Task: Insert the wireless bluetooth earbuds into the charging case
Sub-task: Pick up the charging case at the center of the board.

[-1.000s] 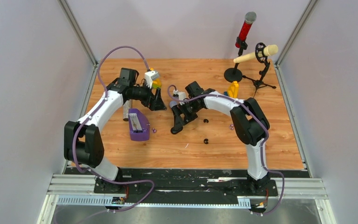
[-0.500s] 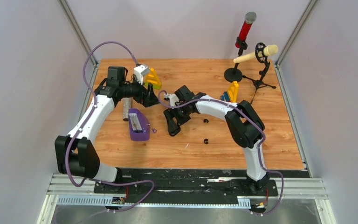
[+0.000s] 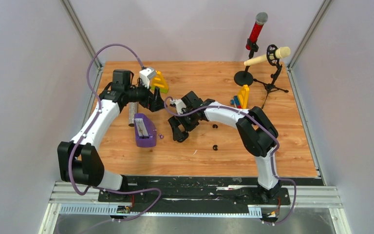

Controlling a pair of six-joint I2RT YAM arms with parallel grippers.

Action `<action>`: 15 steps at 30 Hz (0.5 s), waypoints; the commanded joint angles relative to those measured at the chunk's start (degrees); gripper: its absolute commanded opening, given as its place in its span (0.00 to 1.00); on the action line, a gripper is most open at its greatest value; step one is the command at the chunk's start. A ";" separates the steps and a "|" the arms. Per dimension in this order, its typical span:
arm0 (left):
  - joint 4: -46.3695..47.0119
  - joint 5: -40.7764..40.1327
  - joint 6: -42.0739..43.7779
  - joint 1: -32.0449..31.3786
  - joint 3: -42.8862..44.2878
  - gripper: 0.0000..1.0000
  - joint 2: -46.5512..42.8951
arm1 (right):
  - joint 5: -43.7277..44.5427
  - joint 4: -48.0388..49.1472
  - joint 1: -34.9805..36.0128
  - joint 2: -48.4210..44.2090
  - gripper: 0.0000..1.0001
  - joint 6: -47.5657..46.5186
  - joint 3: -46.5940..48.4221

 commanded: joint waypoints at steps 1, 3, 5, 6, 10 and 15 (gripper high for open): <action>2.09 -0.43 -0.82 0.32 -0.13 1.00 -0.44 | 7.99 -3.78 2.20 2.51 1.00 -1.45 -5.01; 2.14 -0.80 -0.99 0.32 -0.05 1.00 -0.55 | 11.43 -3.21 3.10 2.76 1.00 -1.37 -5.56; 2.11 -1.49 -1.06 0.32 -0.03 1.00 -0.76 | 14.61 -2.03 3.52 2.54 1.00 -1.19 -6.66; 2.25 -1.59 -1.10 0.32 -0.04 1.00 -1.09 | 16.10 -1.03 3.69 2.18 0.99 -0.90 -7.66; 2.22 -1.54 -1.50 0.47 0.66 1.00 -1.35 | 21.63 1.45 4.41 0.52 0.97 -0.88 -10.76; 0.85 -1.55 -1.43 0.67 3.91 1.00 0.11 | 24.82 3.65 4.74 -1.46 0.92 -1.54 -13.88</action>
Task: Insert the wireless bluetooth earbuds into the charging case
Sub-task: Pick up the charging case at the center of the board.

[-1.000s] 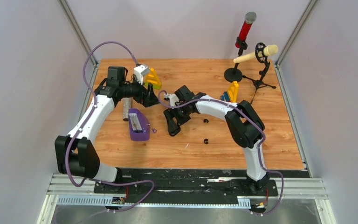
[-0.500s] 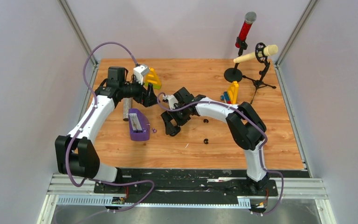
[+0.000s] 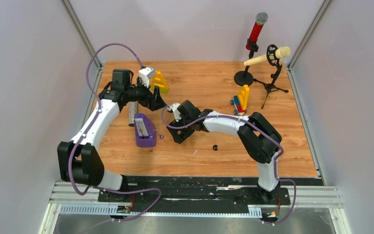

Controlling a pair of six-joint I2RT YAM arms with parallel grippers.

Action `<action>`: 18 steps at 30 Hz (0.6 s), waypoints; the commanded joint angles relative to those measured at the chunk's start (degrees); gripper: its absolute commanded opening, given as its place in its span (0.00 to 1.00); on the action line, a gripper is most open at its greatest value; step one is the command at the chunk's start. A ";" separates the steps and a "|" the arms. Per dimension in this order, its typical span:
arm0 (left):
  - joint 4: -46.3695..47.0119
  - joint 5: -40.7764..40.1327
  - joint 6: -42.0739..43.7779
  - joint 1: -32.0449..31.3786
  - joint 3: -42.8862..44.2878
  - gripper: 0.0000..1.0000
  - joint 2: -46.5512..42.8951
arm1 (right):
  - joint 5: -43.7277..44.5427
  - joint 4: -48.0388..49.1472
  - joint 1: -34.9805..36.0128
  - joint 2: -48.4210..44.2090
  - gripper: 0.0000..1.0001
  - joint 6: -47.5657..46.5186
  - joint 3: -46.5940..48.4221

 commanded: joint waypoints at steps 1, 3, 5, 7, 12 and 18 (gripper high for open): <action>0.53 0.08 -0.84 0.63 4.04 1.00 0.22 | 8.85 -5.20 -0.37 3.05 0.90 -0.59 -5.72; 0.43 0.39 -1.04 0.82 4.64 1.00 0.48 | 9.71 -4.82 -0.17 2.90 0.88 -0.75 -5.81; 0.28 0.57 -0.97 0.88 4.73 1.00 0.46 | 10.33 -4.83 0.27 3.09 0.87 -0.79 -5.77; 0.04 0.50 -0.72 0.93 4.73 1.00 0.34 | 10.35 -4.84 0.69 3.51 0.82 -0.77 -5.78; -0.09 0.18 -0.80 1.22 4.55 1.00 -0.03 | 9.82 -5.07 2.43 3.21 0.80 -3.02 -5.98; 0.39 0.10 -1.84 1.24 4.91 1.00 1.42 | 10.35 -5.68 3.17 0.78 0.94 -5.07 -6.48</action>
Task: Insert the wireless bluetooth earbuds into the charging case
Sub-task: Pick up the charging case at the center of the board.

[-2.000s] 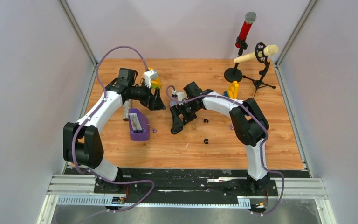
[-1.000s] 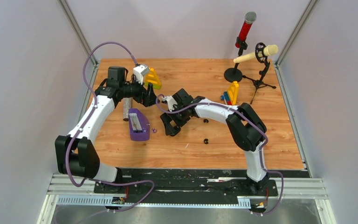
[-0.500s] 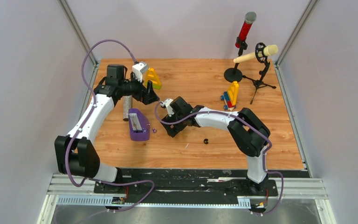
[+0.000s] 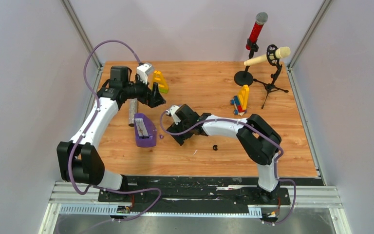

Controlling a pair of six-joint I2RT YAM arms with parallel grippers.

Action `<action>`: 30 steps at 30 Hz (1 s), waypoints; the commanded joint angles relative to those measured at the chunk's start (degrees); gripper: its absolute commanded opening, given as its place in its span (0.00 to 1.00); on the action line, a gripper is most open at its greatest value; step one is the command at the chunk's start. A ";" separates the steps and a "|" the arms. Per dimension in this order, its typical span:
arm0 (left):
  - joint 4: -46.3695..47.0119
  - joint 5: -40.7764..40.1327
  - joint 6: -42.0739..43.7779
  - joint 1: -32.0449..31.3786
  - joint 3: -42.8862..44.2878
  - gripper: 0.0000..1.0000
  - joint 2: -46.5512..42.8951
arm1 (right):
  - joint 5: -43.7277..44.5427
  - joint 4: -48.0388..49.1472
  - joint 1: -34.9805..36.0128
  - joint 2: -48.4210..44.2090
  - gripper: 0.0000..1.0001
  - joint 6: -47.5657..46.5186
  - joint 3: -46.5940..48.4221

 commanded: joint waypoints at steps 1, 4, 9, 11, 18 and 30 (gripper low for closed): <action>0.89 0.15 -1.46 0.50 2.30 1.00 1.44 | 2.47 -8.96 0.40 1.13 0.94 -1.46 -3.76; 1.60 0.30 -2.00 0.50 2.56 1.00 1.87 | 3.65 -9.34 0.39 0.90 0.94 -1.42 -4.35; 2.16 0.22 -2.22 0.50 2.39 1.00 1.92 | 4.40 -8.93 0.31 1.85 0.92 -0.89 -4.62; 2.26 0.18 -2.18 0.50 2.21 1.00 1.92 | 3.96 -8.95 0.35 1.97 0.86 -0.82 -4.49; 3.07 0.35 -3.74 0.50 2.20 1.00 3.29 | 5.67 -8.37 0.15 -0.40 0.60 -3.09 -5.26; 1.93 2.13 -9.14 -4.23 9.15 1.00 14.15 | 6.77 7.68 -3.36 -21.63 0.60 -19.48 -15.88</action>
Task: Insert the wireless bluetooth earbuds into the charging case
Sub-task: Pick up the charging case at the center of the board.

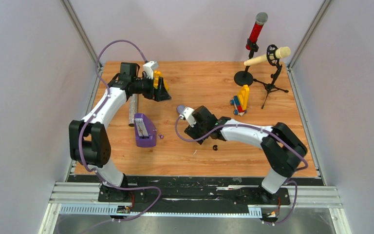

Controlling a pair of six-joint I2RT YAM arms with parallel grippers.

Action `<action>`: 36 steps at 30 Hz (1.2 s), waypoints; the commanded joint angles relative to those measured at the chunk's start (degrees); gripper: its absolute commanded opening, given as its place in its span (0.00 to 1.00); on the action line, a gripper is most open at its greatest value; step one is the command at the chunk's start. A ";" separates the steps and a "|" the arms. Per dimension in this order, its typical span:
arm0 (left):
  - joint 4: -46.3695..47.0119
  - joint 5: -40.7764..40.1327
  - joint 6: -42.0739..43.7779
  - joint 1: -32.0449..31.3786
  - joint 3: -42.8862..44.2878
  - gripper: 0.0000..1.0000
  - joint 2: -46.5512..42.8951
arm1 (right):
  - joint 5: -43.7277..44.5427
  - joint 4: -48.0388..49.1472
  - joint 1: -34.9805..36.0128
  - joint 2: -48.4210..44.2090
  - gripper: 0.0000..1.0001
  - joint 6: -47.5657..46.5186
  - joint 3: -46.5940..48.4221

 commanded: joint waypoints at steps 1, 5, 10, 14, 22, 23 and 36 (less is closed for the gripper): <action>-0.27 1.72 -2.44 -4.29 4.64 1.00 3.99 | 1.34 10.59 -0.87 -10.79 0.60 -9.62 -5.05; -1.74 3.88 -3.70 -7.54 7.63 1.00 8.16 | 1.08 17.04 -0.88 -15.92 0.60 -13.22 -8.72; -3.79 7.00 -3.45 -10.96 10.00 1.00 11.60 | 0.67 23.63 -0.88 -21.72 0.60 -18.01 -12.39; -4.48 10.77 -3.45 -12.78 10.38 1.00 13.12 | 0.01 25.49 -0.88 -25.67 0.60 -19.86 -14.75; -5.98 15.07 -2.61 -15.67 11.51 1.00 15.90 | -1.45 24.99 0.09 -27.54 0.60 -20.14 -15.56; -6.62 15.60 -2.22 -15.96 11.83 1.00 16.11 | -1.50 24.96 0.36 -27.42 0.60 -20.14 -15.51; -8.17 18.53 -0.32 -18.32 11.37 1.00 16.73 | 0.58 25.52 1.76 -25.08 0.60 -20.07 -14.48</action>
